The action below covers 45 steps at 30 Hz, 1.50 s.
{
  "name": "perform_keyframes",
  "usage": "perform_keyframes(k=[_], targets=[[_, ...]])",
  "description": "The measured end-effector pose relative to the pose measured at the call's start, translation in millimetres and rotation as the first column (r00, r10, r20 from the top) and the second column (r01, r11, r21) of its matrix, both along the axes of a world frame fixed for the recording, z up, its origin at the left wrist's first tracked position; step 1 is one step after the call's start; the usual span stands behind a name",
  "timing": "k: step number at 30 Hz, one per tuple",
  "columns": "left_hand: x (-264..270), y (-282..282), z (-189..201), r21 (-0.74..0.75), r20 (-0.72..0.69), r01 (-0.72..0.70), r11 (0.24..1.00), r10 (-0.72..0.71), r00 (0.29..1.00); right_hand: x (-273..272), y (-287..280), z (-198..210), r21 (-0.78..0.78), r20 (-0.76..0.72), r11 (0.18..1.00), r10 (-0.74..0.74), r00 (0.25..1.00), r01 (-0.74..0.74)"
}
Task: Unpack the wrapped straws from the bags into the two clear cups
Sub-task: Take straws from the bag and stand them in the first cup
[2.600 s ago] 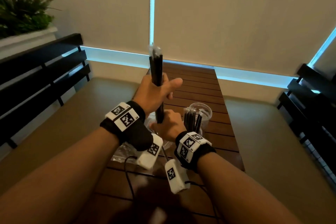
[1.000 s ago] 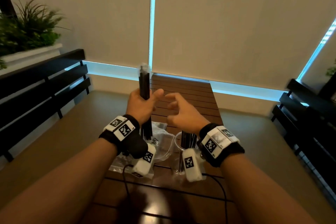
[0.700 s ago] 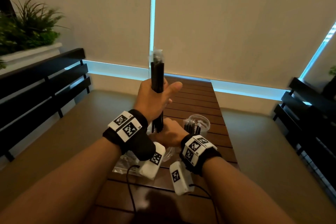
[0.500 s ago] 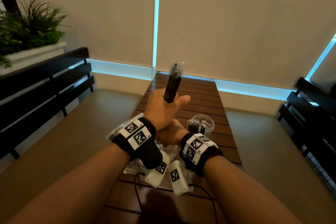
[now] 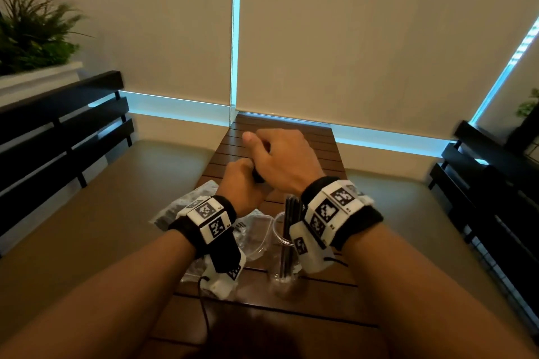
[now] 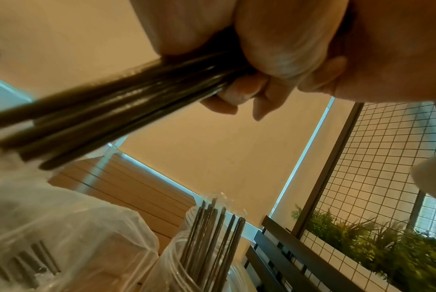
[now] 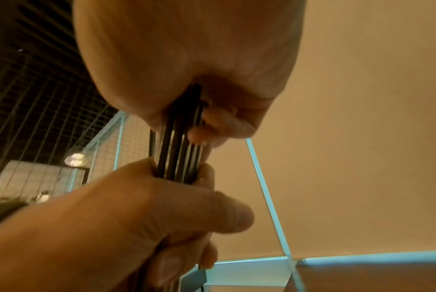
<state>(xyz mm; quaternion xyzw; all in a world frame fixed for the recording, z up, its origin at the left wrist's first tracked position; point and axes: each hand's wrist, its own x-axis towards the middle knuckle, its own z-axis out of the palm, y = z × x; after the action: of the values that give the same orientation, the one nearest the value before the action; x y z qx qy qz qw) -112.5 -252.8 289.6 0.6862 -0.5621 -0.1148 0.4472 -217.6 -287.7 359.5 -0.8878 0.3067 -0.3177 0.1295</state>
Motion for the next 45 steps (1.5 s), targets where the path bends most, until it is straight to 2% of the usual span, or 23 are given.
perform_keyframes(k=[4,7,9,12,15,17,20,22,25,30,32,34,37,40,43,45], targets=[[-2.4,1.0,2.6,0.048,0.007,0.013,0.999,-0.013,1.0,-1.4,-7.6,-20.6,0.033,0.207,0.999,-0.022,0.978,0.016],[-7.3,-2.5,5.5,-0.007,-0.059,-0.01,1.0,0.01,0.998,-4.2,-8.1,-22.3,0.226,0.409,0.972,-0.04,0.912,-0.059],[-13.2,-9.7,8.6,-0.04,-0.079,-0.009,0.999,0.006,0.997,-4.2,-8.0,-21.6,0.276,0.448,0.958,-0.053,0.893,-0.082],[-21.6,-18.9,9.0,0.017,-0.022,0.041,0.999,-0.04,0.999,-10.2,-17.0,-22.5,0.15,0.399,0.988,-0.087,0.913,0.028],[-17.4,-24.4,-9.7,0.092,-0.006,0.14,0.986,-0.14,0.99,-27.8,-33.6,-22.7,0.142,0.385,0.979,-0.189,0.903,0.145],[-10.5,-24.2,-30.6,0.207,0.115,0.114,0.972,-0.139,0.984,-42.8,-49.8,-24.9,0.16,0.363,0.958,-0.282,0.888,0.239],[-6.7,-17.1,-61.9,0.413,0.315,0.124,0.902,-0.269,0.91,-59.9,-70.4,-37.0,0.195,0.305,0.92,-0.387,0.87,0.341],[-10.1,-13.7,-77.3,0.507,0.348,0.17,0.845,-0.381,0.857,-65.9,-78.4,-51.1,0.204,0.257,0.901,-0.427,0.867,0.383],[-17.6,-16.2,-89.6,0.579,0.388,0.171,0.797,-0.454,0.802,-69.3,-83.4,-76.2,0.23,0.216,0.896,-0.427,0.878,0.38],[-16.9,-23.9,-98.4,0.551,0.389,0.182,0.814,-0.444,0.807,-68.9,-82.5,-132.5,0.265,0.059,0.913,-0.337,0.94,0.311],[-15.3,-25.0,-98.2,0.559,0.377,0.195,0.806,-0.457,0.806,-69.5,-79.1,-154.1,0.156,-0.147,0.921,-0.336,0.93,0.357],[-16.1,-23.8,-94.5,0.556,0.392,0.221,0.801,-0.488,0.78,-70.9,-77.8,-167.2,-0.024,-0.28,0.916,-0.391,0.877,0.401],[-17.4,-21.6,-91.1,0.558,0.436,0.23,0.797,-0.518,0.736,-67.8,-77.5,-172.0,-0.174,-0.286,0.916,-0.397,0.872,0.361],[-16.1,-20.7,-93.2,0.552,0.472,0.227,0.803,-0.525,0.708,-64.7,-73.0,-174.1,-0.17,-0.348,0.934,-0.356,0.868,0.315],[-8.8,-17.4,-95.1,0.496,0.456,0.206,0.844,-0.455,0.765,-64.6,-68.4,-166.7,-0.162,-0.231,0.908,-0.415,0.88,0.386],[-0.5,-14.6,-89.7,0.444,0.527,0.127,0.887,-0.373,0.763,-59.6,-65.1,-153.5,-0.232,-0.126,0.895,-0.417,0.9,0.382]])
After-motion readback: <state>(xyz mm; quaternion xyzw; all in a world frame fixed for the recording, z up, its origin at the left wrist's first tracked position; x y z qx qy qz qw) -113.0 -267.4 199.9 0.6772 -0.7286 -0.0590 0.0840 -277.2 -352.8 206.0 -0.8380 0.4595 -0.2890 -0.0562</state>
